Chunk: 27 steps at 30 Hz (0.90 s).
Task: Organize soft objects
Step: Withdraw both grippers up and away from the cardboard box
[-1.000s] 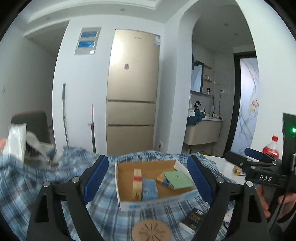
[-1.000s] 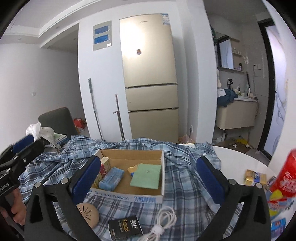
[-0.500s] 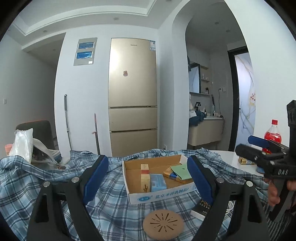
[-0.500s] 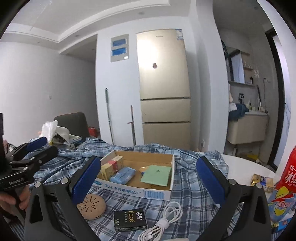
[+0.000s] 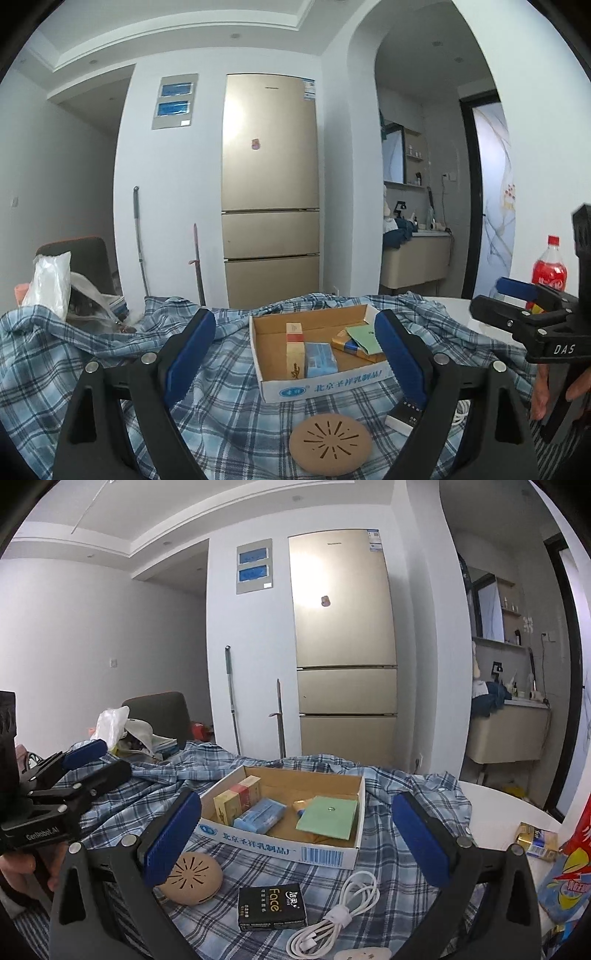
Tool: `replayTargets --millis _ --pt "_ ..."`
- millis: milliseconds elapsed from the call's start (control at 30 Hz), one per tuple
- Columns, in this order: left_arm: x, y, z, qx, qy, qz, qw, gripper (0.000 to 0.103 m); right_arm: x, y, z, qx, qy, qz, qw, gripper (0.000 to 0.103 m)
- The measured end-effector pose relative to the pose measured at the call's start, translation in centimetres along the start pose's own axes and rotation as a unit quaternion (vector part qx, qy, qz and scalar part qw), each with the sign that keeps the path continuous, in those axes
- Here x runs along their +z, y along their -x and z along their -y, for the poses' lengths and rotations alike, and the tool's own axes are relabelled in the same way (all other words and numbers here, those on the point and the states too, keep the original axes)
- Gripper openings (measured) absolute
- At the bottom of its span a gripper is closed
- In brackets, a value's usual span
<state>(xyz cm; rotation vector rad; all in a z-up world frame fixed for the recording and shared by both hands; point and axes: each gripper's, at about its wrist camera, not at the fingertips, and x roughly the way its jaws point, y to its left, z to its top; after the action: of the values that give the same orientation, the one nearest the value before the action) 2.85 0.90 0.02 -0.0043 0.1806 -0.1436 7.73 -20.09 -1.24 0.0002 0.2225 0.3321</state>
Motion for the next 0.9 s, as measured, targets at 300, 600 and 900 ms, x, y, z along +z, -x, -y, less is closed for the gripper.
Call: replayTargets --millis 300,600,900 --pt "-0.3 -0.4 -0.8 -0.032 0.024 -0.014 0.9991 0.090 0.0 -0.5 -0.2 -0.009 0.005 -0.016 1.000 0.098" --pt "-0.5 -0.5 0.6 -0.041 -0.005 -0.015 0.9990 0.092 -0.2 -1.0 -0.7 0.005 0.018 -0.033 0.999 0.098" --pt "-0.6 -1.1 -1.6 -0.067 0.049 -0.030 0.9961 0.092 -0.1 -1.0 -0.9 0.005 0.020 -0.036 0.999 0.099"
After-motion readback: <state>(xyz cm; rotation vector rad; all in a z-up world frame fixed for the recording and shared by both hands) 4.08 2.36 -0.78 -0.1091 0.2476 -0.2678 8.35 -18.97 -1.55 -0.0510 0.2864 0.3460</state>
